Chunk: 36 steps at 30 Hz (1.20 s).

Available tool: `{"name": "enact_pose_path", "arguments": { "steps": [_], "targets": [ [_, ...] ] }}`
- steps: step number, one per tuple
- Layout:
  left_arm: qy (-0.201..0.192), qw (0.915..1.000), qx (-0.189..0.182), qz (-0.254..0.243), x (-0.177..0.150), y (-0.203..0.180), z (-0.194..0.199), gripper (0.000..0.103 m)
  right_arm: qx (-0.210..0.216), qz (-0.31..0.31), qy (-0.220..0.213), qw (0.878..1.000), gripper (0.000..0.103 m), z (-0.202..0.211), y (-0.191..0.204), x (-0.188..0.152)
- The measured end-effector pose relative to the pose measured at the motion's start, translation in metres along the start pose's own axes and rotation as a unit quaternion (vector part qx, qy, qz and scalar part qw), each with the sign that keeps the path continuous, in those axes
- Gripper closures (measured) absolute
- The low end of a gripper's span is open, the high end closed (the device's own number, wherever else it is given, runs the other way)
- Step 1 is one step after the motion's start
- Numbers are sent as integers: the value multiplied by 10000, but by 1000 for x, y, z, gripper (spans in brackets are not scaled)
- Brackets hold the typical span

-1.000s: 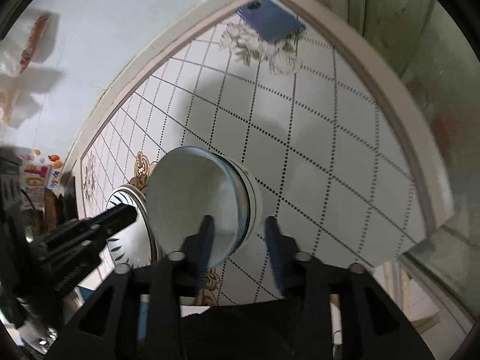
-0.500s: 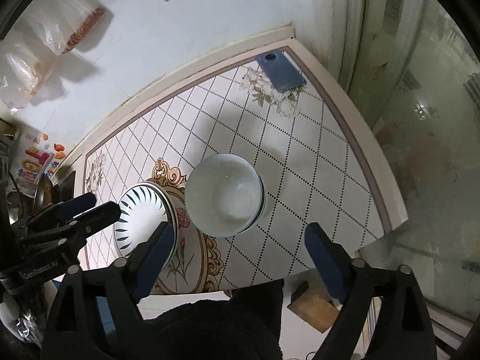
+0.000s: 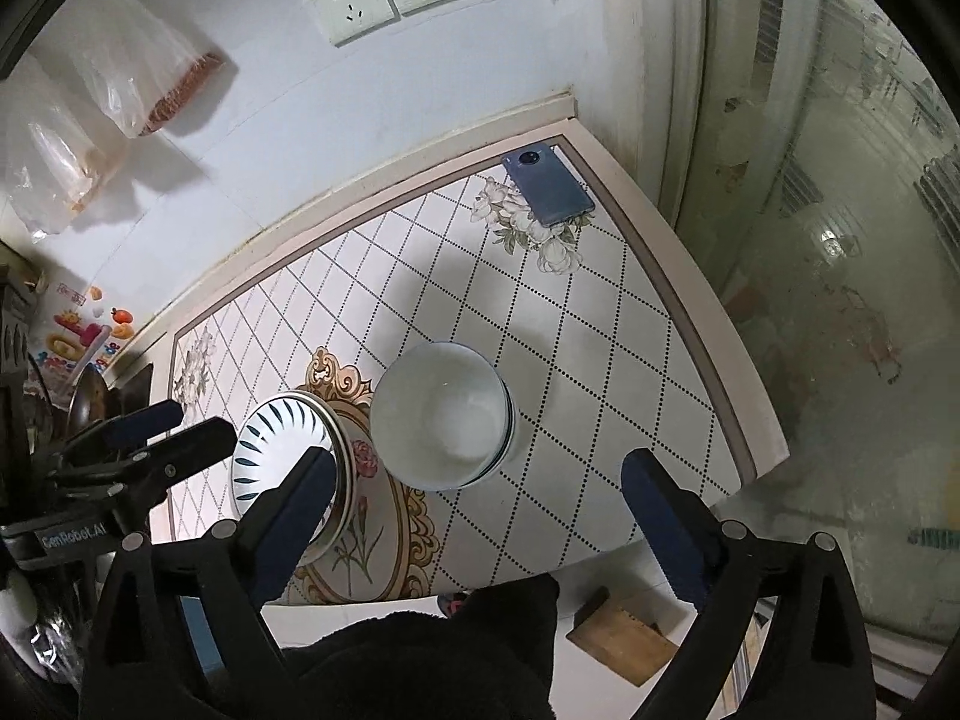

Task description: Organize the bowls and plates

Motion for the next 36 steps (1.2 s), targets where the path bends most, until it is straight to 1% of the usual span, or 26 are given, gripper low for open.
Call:
{"name": "enact_pose_path", "arguments": {
  "steps": [3, 7, 10, 11, 15, 17, 19, 22, 24, 25, 26, 27, 28, 29, 32, 34, 36],
  "targets": [
    [167, 9998, 96, 65, -2, 9, -28, 12, 255, -137, 141, 9995, 5, -27, -2, -4],
    [619, 9972, -26, 413, -11, 19, -75, 13, 816, -570, 526, 9936, 5, -78, -7, -19],
    [993, 9930, -125, 623, -19, 24, -107, 21, 1201, -1027, 838, 9839, 5, -116, -12, -32],
    [1135, 9909, -194, 696, -22, 24, -117, 22, 1292, -1181, 955, 9799, 5, -129, -15, -36],
    [1494, 9837, -463, 888, -29, 20, -149, 26, 1596, -1629, 1223, 9659, 5, -168, -21, -48],
    [1601, 9808, -584, 948, -32, 17, -160, 31, 1765, -1740, 1303, 9600, 5, -179, -21, -53],
    [1747, 9771, -708, 988, -36, 12, -173, 32, 1806, -1822, 1323, 9575, 5, -193, -23, -59],
    [1876, 9731, -847, 1037, -41, 6, -187, 36, 1980, -1929, 1410, 9506, 5, -211, -23, -64],
    [1892, 9711, -980, 1078, -42, 2, -192, 43, 2089, -2011, 1412, 9466, 11, -219, -21, -64],
    [1908, 9701, -1032, 1086, -42, 0, -193, 56, 2190, -2079, 1421, 9426, 22, -221, -19, -64],
    [1900, 9687, -1132, 1129, -43, -3, -194, 61, 2203, -2130, 1431, 9411, 28, -224, -20, -65],
    [1846, 9698, -1110, 1148, -42, -3, -194, 62, 2175, -2154, 1423, 9413, 31, -228, -21, -66],
    [1765, 9717, -1080, 1137, -41, -3, -193, 63, 2117, -2149, 1414, 9429, 40, -230, -23, -67],
    [1709, 9739, -1043, 1069, -40, -4, -192, 64, 2069, -2148, 1415, 9440, 45, -232, -25, -68],
    [1601, 9780, -953, 939, -39, -3, -190, 65, 2028, -2072, 1377, 9471, 49, -233, -26, -67],
    [1576, 9790, -880, 948, -38, -1, -190, 65, 1982, -1988, 1362, 9501, 49, -232, -24, -67],
    [1563, 9794, -822, 978, -38, 4, -189, 65, 1982, -1983, 1401, 9496, 49, -232, -23, -68]
  ]
}}
Point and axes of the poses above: each gripper's, at about its wrist camera, not at the fingertips, and z roughly against the way its jaws point, y to its left, x to its top, the point moved 10 cm from there along -z, roughly the way its jaws point, and after that the axes turned 9 degrees about -y, right-handed, at the moved point
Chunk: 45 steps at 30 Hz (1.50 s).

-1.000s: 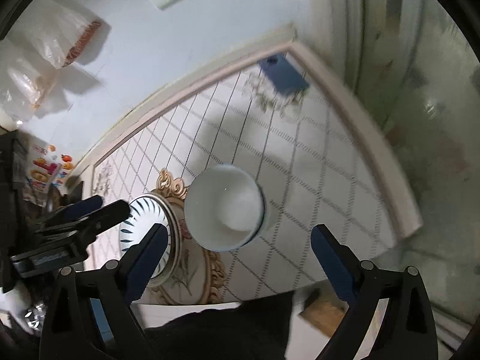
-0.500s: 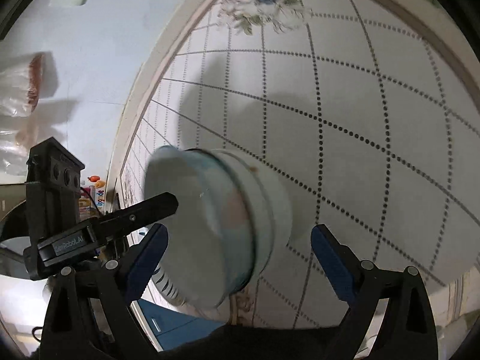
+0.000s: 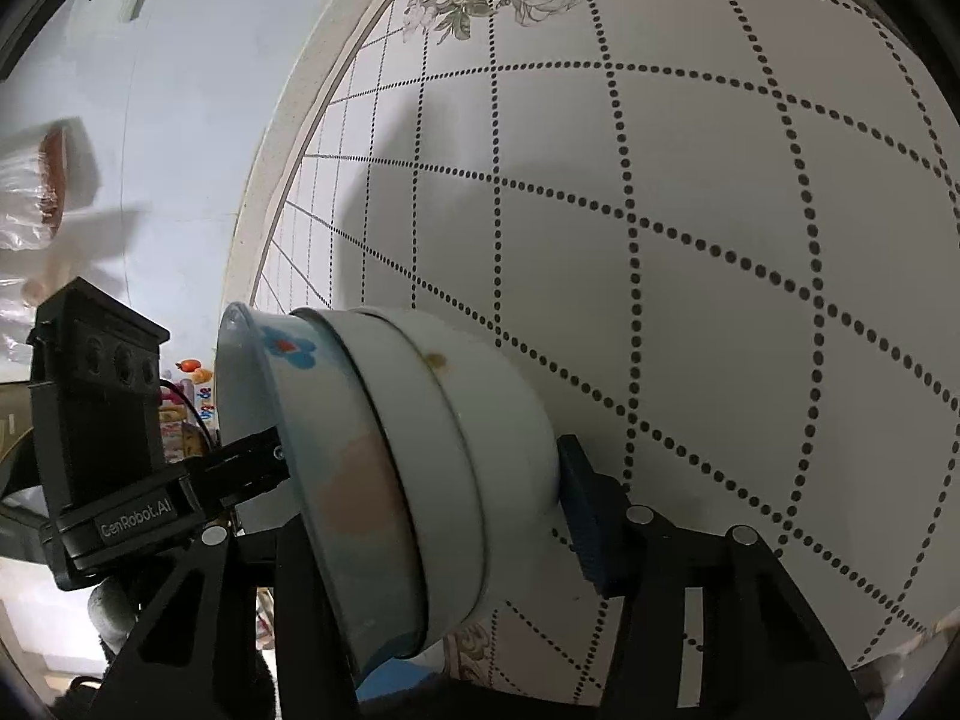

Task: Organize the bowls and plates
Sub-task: 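Lift the nested bowls with both tools and lower them onto the plate stack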

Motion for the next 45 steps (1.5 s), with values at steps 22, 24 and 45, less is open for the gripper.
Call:
{"name": "enact_pose_path", "arguments": {
  "steps": [22, 24, 45],
  "targets": [
    [-1020, 9929, 156, 591, 22, 50, 109, 65, 198, 961, 278, 9948, 49, 3, 115, -6],
    [-1120, 9909, 182, 720, 20, 62, 120, 65, 264, 1091, 379, 9930, 49, -2, 131, -10],
    [-1334, 9618, 599, 2315, -49, 199, 145, 65, 246, 2087, 1733, 9622, 49, -110, 196, -99]
  ]
}}
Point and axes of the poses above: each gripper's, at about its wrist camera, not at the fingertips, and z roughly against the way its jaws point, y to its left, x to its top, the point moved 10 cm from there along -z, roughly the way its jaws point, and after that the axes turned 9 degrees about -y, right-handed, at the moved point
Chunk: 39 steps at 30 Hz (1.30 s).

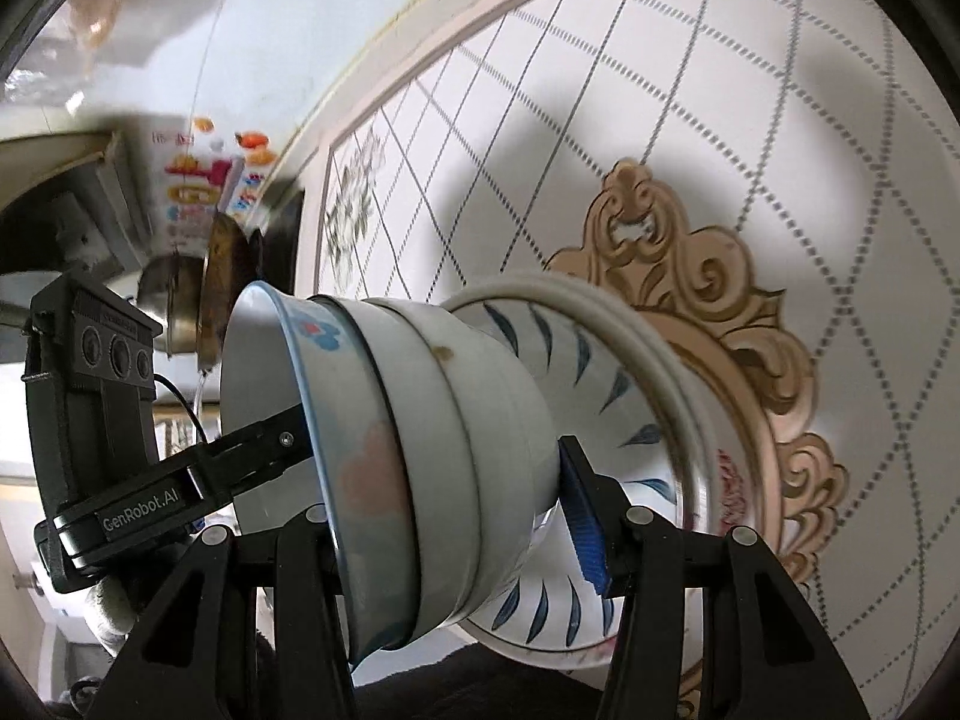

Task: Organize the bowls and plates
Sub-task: 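Lift the nested bowls with both tools and lower them onto the plate stack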

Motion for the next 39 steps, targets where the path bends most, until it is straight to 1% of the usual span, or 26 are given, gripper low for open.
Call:
{"name": "enact_pose_path", "arguments": {
  "steps": [2, 6, 11, 22, 24, 26, 29, 32, 33, 35, 36, 38, 39],
  "targets": [
    [13, 10000, 77, 0, -2, 5, -2, 65, -43, 18, 51, 10000, 49, -5, 0, -2],
    [21, 9999, 120, 54, -4, 11, -6, 67, -132, 103, 119, 9998, 49, -14, -1, -3],
    [15, 9998, 184, -2, -2, 12, -6, 67, -128, 39, 158, 9998, 49, -18, 0, -2],
    [20, 9991, 241, -343, -2, 7, -8, 67, -178, -219, 235, 9993, 50, -26, -6, -7],
    [17, 9984, 363, -425, -3, 10, -7, 67, -226, -187, 235, 9993, 50, -26, -6, -9],
    [-60, 9976, 469, -501, -4, 13, -3, 67, -353, -120, 173, 9992, 50, -22, -6, -10],
    [-202, 9961, 618, -603, -6, 18, 7, 67, -581, 104, -63, 9982, 49, -11, -2, -7],
    [-425, 9929, 774, -799, -9, 20, 26, 67, -815, 307, -264, 9958, 49, 5, 6, -7],
    [-495, 9918, 789, -874, -10, 20, 32, 66, -928, 409, -344, 9942, 48, 11, 9, -8],
    [-655, 9895, 808, -1002, -13, 19, 46, 64, -1192, 587, -515, 9898, 40, 25, 16, -12],
    [-774, 9878, 787, -1095, -16, 16, 55, 64, -1259, 644, -601, 9881, 38, 32, 21, -15],
    [-951, 9841, 834, -1243, -20, 15, 70, 64, -1479, 782, -808, 9826, 23, 47, 31, -23],
    [-1070, 9813, 863, -1349, -24, 15, 82, 64, -1610, 885, -978, 9781, 21, 57, 39, -29]
  ]
}}
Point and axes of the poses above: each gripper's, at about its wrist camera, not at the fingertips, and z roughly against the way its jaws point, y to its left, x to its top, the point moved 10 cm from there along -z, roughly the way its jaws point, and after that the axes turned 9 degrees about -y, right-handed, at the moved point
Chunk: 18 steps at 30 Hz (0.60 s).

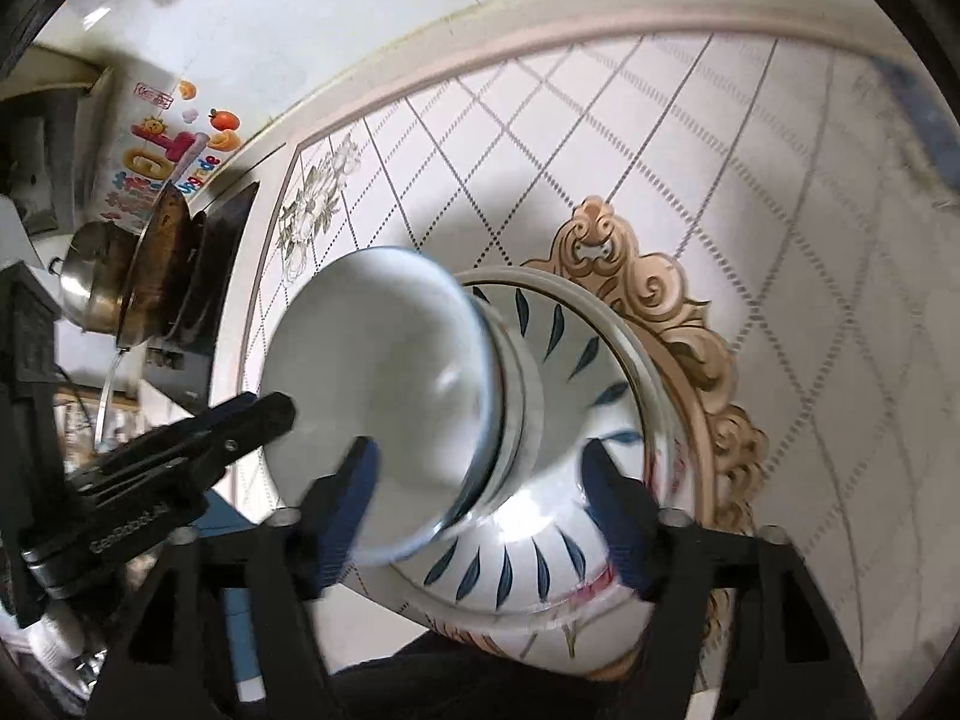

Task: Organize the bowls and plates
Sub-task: 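Open both tools and pull them back from the stack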

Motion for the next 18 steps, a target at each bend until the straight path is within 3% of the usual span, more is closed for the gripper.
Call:
{"name": "enact_pose_path", "arguments": {
  "steps": [7, 8, 9, 11, 18],
  "targets": [
    [-640, 9972, 39, -381, -8, 15, 63, 57, -651, 62, -792, 9947, 8, 70, 26, -27],
    [-705, 9966, 49, -428, -10, 16, 70, 51, -712, 46, -911, 9933, 8, 81, 30, -32],
    [-795, 9957, 50, -468, -13, 18, 80, 34, -773, 28, -1013, 9918, 7, 91, 33, -37],
    [-941, 9941, 17, -538, -15, 19, 95, 20, -871, -4, -1183, 9891, 6, 109, 40, -47],
    [-1586, 9847, 174, -698, -29, 19, 152, 3, -1172, 58, -1779, 9770, 3, 171, 64, -75]
  ]
}}
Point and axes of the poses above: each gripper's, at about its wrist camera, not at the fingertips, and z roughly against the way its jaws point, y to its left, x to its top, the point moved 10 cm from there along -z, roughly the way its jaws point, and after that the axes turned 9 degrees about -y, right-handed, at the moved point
